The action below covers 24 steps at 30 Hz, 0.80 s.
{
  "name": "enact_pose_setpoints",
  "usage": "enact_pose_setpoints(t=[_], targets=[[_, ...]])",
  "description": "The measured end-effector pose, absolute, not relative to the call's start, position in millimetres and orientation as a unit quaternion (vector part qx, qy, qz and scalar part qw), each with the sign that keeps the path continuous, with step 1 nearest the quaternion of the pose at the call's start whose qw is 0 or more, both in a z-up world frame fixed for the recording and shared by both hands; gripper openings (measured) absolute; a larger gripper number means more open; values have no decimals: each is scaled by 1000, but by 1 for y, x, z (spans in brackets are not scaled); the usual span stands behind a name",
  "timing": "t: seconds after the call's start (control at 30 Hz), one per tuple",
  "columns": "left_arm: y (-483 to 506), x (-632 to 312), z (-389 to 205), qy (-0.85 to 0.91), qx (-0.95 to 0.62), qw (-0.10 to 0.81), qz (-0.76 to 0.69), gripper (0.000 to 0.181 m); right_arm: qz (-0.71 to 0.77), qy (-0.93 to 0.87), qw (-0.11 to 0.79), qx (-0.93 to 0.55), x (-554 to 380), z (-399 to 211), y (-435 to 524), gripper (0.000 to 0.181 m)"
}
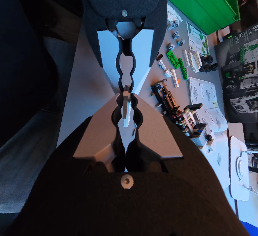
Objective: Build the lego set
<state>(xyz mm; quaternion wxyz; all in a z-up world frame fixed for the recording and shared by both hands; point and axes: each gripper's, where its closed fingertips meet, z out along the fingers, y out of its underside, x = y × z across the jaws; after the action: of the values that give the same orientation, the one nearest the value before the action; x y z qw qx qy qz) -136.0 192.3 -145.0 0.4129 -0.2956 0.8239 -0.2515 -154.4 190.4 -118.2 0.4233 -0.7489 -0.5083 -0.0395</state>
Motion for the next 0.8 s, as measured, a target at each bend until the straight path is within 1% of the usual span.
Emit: enact_pose_setpoints(t=[0.03,0.1,0.13,0.2,0.27,0.3,0.33,0.43,0.47,0.53,0.57,0.63,0.67,0.7,0.8], targets=[[194,-135,-142,818,-301,418,-255,8,-46,-506,434,-744,-153,-116,192,10],[198,-135,-132,800,-319,429,-272,10,-67,-504,473,-720,-153,-108,195,10],[201,-137,-124,788,-332,432,-286,15,-84,-503,491,-707,-153,-104,196,10],[197,-144,-112,765,-351,405,-356,19,-112,-504,535,-669,-156,-96,196,10],[203,-147,-105,731,-393,360,-425,44,-146,-499,559,-646,-157,-92,196,10],[206,-150,-102,714,-409,326,-465,49,-169,-497,565,-637,-154,-92,196,10],[207,-153,-99,693,-423,279,-513,62,-187,-496,572,-625,-153,-93,196,10],[204,-158,-91,635,-438,127,-624,87,-212,-503,610,-574,-163,-87,191,11],[200,-159,-91,625,-432,81,-645,88,-208,-511,618,-560,-170,-86,188,10],[194,-161,-92,617,-419,26,-666,85,-195,-523,625,-546,-180,-85,184,10],[189,-164,-94,622,-410,4,-668,78,-189,-524,631,-540,-183,-84,183,10],[182,-168,-100,629,-402,-26,-664,76,-172,-527,646,-524,-188,-80,178,10],[178,-170,-102,635,-397,-39,-661,69,-166,-529,654,-515,-190,-78,176,11],[174,-173,-102,639,-388,-49,-662,56,-159,-533,657,-509,-191,-78,174,11],[171,-174,-106,644,-390,-53,-656,55,-144,-527,659,-517,-188,-80,173,10]])
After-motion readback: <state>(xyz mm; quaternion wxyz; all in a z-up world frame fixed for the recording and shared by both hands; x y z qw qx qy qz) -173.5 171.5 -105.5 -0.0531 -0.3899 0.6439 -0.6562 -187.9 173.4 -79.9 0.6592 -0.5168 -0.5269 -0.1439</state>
